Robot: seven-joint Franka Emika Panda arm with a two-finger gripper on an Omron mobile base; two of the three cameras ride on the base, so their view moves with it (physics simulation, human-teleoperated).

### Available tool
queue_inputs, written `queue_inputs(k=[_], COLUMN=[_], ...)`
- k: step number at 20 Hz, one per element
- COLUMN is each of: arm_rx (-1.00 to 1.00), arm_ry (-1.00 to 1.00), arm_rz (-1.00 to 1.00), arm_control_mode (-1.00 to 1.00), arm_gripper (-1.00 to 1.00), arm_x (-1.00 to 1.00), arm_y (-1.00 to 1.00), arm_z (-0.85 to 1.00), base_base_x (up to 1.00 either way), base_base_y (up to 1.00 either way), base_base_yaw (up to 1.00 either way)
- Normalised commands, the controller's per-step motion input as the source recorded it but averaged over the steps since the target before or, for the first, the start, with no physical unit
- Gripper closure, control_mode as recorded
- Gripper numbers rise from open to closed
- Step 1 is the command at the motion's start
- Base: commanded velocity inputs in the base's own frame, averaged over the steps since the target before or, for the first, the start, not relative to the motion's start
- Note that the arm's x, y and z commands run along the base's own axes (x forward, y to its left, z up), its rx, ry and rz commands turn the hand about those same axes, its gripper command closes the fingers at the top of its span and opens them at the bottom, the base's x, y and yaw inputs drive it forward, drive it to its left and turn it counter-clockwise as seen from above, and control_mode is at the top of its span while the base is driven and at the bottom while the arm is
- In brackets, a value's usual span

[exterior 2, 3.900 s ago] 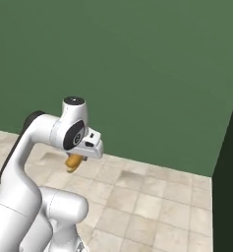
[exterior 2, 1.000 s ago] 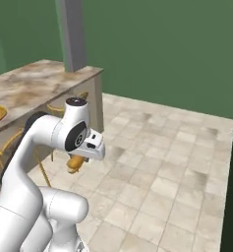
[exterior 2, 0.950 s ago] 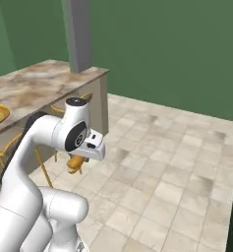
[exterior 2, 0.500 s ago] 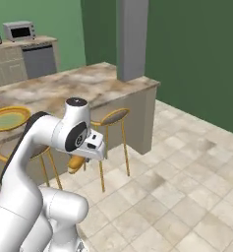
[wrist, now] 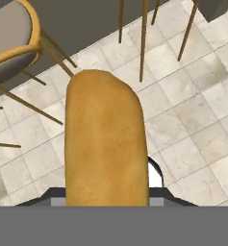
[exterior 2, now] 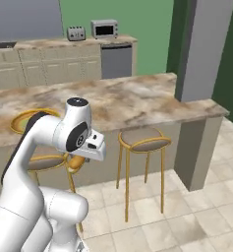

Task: Move the hot dog bun to the plate on the dining table and place the condiment next to that plate. Then navigate to the fridge and take the sausage and place it on the plate as well.

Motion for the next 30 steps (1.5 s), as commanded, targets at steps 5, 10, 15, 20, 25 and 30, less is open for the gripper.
queue_inputs(k=[5, 10, 15, 20, 25, 30], arm_rx=[0.00, 0.00, 0.00, -0.01, -0.08, -0.11], arm_ry=[0.00, 0.00, 0.00, 0.02, 0.02, 0.01], arm_rz=[0.00, 0.00, 0.00, 0.17, 0.18, 0.02], arm_control_mode=[1.00, 1.00, 1.00, -1.00, -1.00, -1.00], arm_gripper=[1.00, 1.00, 1.00, 1.00, 1.00, 1.00], arm_x=[0.00, 0.00, 0.00, 0.54, 1.00, 1.00], arm_y=[0.00, 0.00, 0.00, 0.02, 0.56, 0.73], arm_z=[0.00, 0.00, 0.00, 0.00, -0.05, -0.20], base_base_x=[0.94, 0.93, 0.83, 0.32, 0.00, 0.00], base_base_y=[-0.08, 0.00, 0.00, 0.00, 0.00, 0.00], base_base_yaw=[0.66, 0.62, 0.50, 0.13, 0.00, 0.00])
